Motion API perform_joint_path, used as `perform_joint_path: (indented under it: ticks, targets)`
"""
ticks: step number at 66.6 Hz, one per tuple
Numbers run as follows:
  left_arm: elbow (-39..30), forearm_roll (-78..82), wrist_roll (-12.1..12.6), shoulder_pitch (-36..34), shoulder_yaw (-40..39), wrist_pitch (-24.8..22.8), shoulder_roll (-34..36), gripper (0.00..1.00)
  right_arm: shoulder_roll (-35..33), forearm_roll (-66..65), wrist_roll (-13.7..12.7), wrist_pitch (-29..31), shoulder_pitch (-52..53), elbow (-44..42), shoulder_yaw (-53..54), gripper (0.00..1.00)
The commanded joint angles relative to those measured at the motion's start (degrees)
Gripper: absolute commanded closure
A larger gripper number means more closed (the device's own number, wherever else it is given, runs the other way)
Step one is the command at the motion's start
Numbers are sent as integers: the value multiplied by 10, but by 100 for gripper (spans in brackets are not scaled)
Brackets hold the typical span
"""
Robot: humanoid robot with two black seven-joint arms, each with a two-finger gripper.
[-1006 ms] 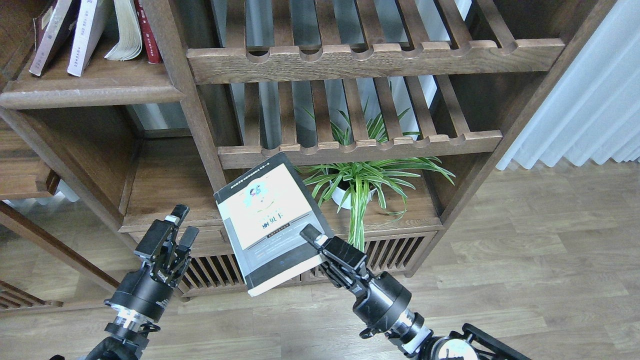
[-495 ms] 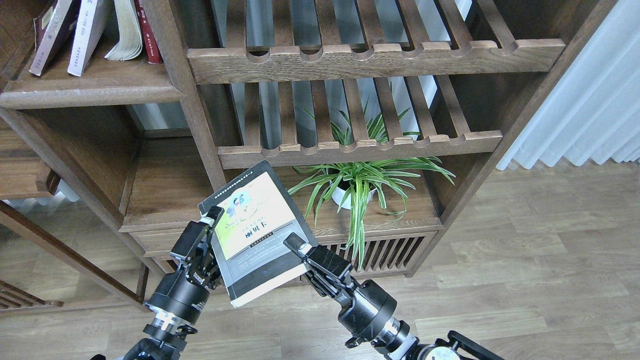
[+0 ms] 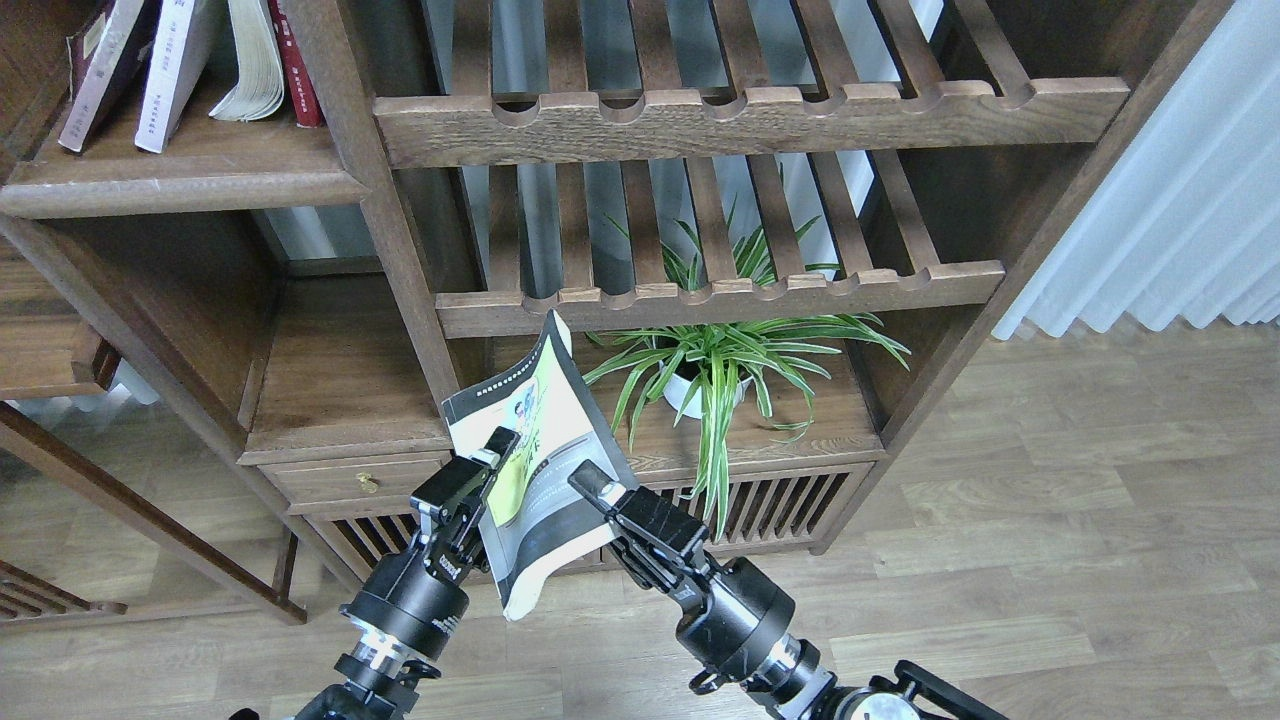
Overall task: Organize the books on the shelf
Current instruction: 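Lower the white book and grasp it with the left gripper, then carry the white book with the left gripper up onto the upper shelf section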
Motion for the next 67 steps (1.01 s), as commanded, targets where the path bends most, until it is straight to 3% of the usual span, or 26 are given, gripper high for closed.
perform_joint_path:
  ticks: [1,2,4,7,24,35,57,67]
  targets:
    - [0,0,5,0,-30,0,17,99,-6,-35,1,0,5,-12,6,31]
    - [0,0,6,0,-32,0,18,99,-6,-38,1,0,5,-12,7,28]
    - [0,0,17,0,-47,0,40,99,-14,-56,1,0,5,-15,15,12]
    - [0,0,22,0,-56,0,58,99,-23,-59,1,0,4,-15,19,9]
    - [0,2,47,-1,-94,0,122,99,-35,-59,1,0,0,-15,23,2]
    - [0,2,49,-8,-117,0,154,99,-26,-62,1,0,-28,-15,40,2]
    - [-1,107,54,-53,-118,0,148,99,-4,-79,6,0,-87,-14,131,2]
    - [-1,136,103,-60,-123,0,150,99,-5,-67,7,0,-95,-15,140,2]
